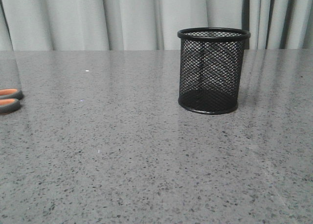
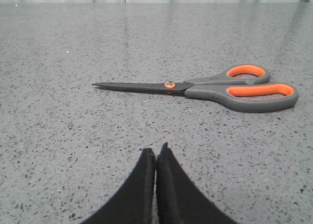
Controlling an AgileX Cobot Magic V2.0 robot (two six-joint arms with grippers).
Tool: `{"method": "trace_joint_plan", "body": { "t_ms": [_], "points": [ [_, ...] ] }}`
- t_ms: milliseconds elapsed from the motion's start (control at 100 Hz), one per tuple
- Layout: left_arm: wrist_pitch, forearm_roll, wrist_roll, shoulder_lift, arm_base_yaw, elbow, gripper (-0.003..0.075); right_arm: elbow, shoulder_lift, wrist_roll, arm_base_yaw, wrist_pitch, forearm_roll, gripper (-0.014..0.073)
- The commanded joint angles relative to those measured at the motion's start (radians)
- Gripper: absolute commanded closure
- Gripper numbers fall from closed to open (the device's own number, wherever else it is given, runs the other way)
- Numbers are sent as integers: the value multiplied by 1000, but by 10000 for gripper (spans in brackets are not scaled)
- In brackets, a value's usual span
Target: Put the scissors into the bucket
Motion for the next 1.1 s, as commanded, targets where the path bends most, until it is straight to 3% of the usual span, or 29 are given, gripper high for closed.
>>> {"method": "trace_joint_plan", "body": {
  "t_ms": [0,1090],
  "points": [
    [-69,-2,-10,-26,3,27,741,17,-25,-6,-7,-30,-11,638],
    [-102,-2,-10,-26,3,27,741,17,-25,-6,-7,-34,-11,638]
  ]
}}
